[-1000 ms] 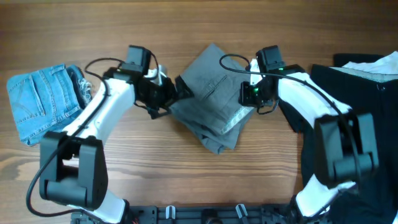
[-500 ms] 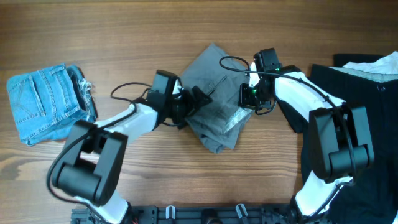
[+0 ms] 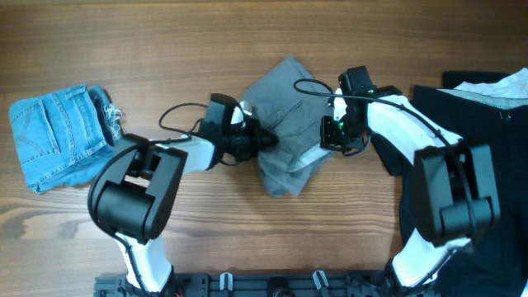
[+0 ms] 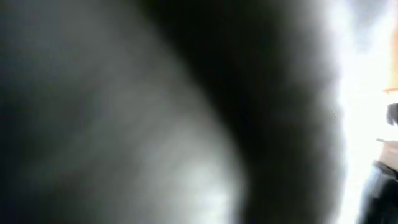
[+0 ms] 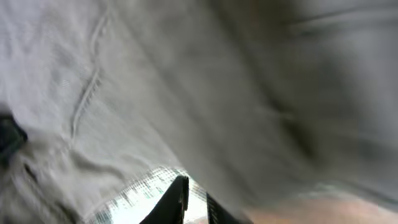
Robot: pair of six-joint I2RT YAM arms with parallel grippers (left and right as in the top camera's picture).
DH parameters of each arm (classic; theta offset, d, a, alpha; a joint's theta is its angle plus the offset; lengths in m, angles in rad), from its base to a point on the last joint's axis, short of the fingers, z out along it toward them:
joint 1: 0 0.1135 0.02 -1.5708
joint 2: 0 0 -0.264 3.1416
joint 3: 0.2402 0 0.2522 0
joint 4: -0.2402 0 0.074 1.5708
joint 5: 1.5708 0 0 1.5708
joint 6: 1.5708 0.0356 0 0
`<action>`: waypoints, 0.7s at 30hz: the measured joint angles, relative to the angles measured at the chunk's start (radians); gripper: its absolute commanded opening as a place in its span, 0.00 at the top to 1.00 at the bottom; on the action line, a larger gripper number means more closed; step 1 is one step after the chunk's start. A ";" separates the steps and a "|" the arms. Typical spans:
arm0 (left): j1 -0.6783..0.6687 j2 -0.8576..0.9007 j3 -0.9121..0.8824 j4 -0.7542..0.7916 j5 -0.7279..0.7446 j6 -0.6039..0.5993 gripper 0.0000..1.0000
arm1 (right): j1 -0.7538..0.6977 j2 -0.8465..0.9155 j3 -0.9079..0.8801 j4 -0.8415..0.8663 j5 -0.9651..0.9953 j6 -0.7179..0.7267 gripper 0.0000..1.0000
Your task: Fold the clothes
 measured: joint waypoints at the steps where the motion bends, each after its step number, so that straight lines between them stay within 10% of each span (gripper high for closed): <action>1: 0.020 -0.010 -0.007 -0.016 0.014 0.011 0.96 | -0.002 -0.036 0.000 -0.020 0.002 -0.013 0.84; 13: 0.723 -0.616 0.073 -0.158 0.053 0.056 0.96 | -0.004 -0.413 0.001 -0.062 0.000 -0.052 0.79; 21: 1.014 -0.485 0.076 -0.220 -0.043 0.180 0.96 | -0.004 -0.413 0.001 -0.077 -0.004 -0.049 0.79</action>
